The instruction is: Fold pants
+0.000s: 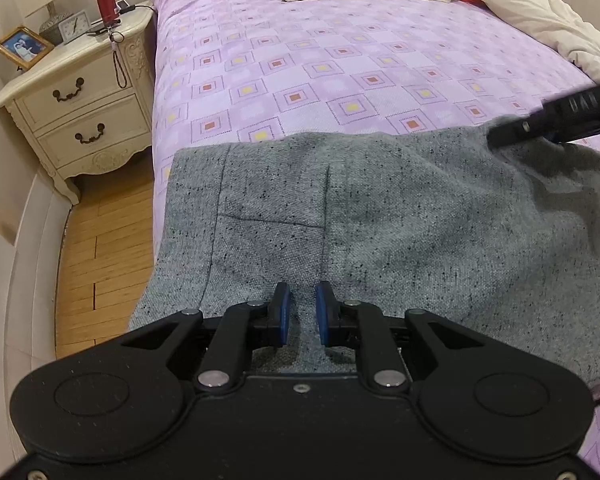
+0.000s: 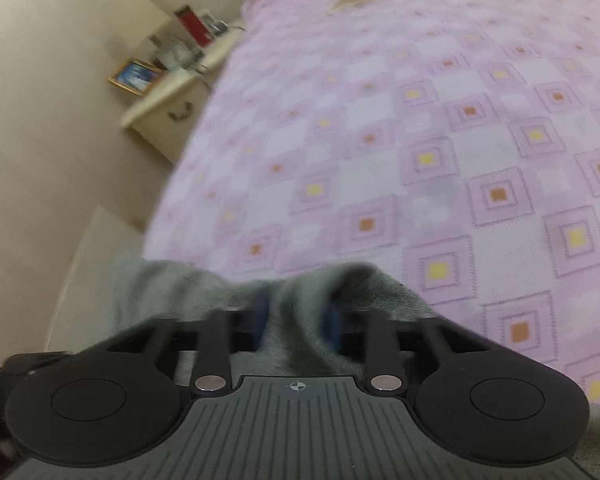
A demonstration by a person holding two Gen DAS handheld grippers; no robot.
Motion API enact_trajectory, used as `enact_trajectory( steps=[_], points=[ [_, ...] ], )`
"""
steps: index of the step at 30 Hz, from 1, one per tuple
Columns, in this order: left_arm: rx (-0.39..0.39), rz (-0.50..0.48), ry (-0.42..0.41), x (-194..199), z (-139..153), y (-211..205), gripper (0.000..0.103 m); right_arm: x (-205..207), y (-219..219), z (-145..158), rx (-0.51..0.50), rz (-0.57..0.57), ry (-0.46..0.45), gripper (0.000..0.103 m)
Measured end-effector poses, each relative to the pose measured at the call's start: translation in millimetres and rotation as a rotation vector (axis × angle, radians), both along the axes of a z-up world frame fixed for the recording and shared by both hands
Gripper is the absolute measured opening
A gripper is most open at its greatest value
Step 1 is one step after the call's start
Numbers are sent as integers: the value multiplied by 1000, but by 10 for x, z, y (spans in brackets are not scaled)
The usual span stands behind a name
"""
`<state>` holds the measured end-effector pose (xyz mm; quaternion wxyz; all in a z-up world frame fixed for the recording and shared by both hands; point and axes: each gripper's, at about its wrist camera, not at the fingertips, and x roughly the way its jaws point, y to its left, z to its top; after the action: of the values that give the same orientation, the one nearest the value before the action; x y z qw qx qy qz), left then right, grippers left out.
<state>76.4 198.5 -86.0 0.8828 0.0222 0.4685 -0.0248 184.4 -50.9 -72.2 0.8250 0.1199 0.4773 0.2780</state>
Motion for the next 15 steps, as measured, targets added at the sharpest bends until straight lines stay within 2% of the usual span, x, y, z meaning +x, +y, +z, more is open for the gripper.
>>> enact_trajectory(
  steps=[2, 4, 5, 8, 9, 11, 13, 15],
  points=[
    [-7, 2, 1, 2, 2, 14, 23, 40, -27, 40, -23, -62, -51, 4],
    [-16, 4, 0, -1, -3, 32, 23, 214, -87, -66, -13, -143, 3, 4],
    [-14, 1, -5, -9, -8, 33, 23, 276, -68, -139, -37, -158, 20, 4],
    [37, -35, -19, -36, -20, -34, 24, 228, 13, -167, -70, -159, -37, 5],
    [59, -48, -24, -44, -26, -63, 24, 204, -5, -123, -66, -154, -48, 8],
    [71, -53, -31, -59, -25, -86, 24, 144, -76, 38, -85, -172, -94, 25],
    [70, -56, -21, -53, 20, -77, 24, 41, -217, 286, -107, -186, -165, 25],
    [68, -44, -6, -38, 108, -66, 24, -84, -371, 495, -106, -175, -155, 25]
  ],
)
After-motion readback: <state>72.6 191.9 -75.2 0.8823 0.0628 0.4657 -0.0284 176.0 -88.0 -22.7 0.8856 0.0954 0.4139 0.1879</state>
